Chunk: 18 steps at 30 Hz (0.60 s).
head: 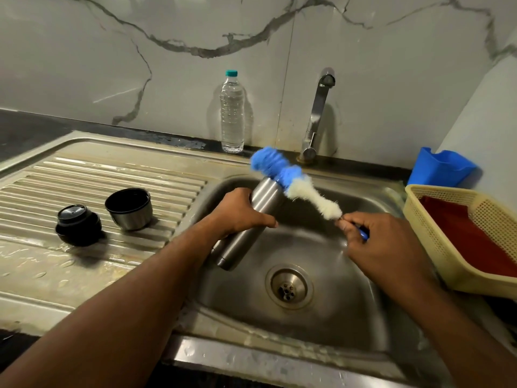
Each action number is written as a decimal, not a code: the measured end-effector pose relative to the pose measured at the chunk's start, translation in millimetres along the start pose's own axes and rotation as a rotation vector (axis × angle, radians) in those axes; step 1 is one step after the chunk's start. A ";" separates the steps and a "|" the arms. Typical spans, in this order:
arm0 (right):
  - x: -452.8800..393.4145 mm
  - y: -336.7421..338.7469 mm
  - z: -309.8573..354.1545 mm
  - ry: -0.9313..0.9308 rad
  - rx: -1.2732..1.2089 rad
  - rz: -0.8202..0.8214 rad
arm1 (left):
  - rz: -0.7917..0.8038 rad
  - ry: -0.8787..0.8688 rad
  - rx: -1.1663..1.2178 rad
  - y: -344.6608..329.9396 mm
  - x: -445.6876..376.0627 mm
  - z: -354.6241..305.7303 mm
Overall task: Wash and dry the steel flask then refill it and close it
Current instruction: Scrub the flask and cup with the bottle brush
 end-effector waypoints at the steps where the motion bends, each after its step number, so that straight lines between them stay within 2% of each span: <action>1: 0.0 1.3 0.1 0.002 -0.004 -0.002 | 0.001 0.011 -0.011 0.5 -0.3 1.2; 7: 0.2 3.3 -7.0 -0.044 -0.015 0.006 | 0.063 0.027 0.083 -5.6 -0.4 1.6; 11: -0.6 -4.0 -2.9 -0.041 0.000 0.071 | 0.109 0.009 0.189 -10.5 0.5 -0.4; 14: 0.2 1.6 -5.7 -0.038 -0.004 0.001 | 0.091 -0.002 0.126 -8.9 0.0 -5.7; 18: -0.9 -4.6 -1.6 -0.024 0.010 0.050 | 0.067 -0.006 0.055 -8.8 -0.8 -7.3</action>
Point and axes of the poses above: each hand's wrist, its own x-axis away from the middle knuckle, its own y-axis out of the back of the hand, z = x × y, the point moved 9 cm from there along -x, towards the middle knuckle, and after that the axes turned 12 degrees about z, right-handed, at the moved point
